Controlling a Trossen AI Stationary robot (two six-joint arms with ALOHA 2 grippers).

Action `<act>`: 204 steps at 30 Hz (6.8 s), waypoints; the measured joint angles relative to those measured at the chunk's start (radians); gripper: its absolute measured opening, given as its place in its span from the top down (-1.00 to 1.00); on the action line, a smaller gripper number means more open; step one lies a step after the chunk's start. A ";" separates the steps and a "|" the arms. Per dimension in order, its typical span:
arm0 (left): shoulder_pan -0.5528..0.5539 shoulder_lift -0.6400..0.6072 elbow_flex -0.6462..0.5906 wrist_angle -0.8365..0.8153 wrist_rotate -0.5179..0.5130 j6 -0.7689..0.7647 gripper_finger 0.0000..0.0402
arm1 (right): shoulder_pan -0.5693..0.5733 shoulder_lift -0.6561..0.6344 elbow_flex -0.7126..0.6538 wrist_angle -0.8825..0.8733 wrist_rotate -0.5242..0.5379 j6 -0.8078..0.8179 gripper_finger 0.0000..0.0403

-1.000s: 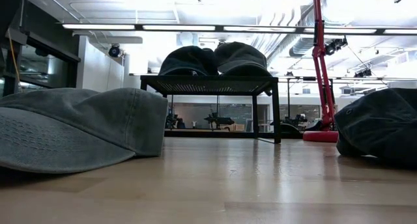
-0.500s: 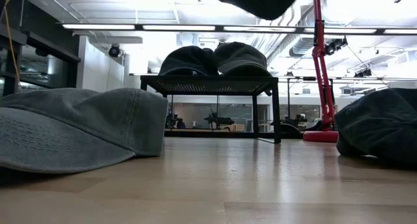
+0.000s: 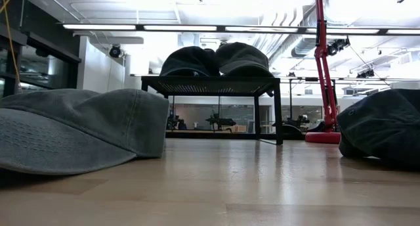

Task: Pick & Place hat
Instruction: Stack the top blue cap on the blue cap on the shelf

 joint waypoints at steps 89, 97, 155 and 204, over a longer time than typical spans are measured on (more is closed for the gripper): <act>0.015 -0.292 0.000 -0.570 0.496 -0.250 -0.12 | -0.344 0.190 0.051 0.006 -0.933 -0.232 0.97; 0.032 -0.263 0.000 -0.662 0.566 -0.300 -0.12 | -0.351 0.275 0.050 0.025 -0.975 -0.254 0.97; 0.032 -0.207 -0.001 -0.773 0.586 -0.432 0.82 | -0.405 0.275 0.049 0.054 -0.968 -0.179 0.67; 1.027 0.069 0.341 -1.285 1.690 -0.239 0.82 | -0.588 0.103 0.049 -0.018 -0.309 0.020 0.10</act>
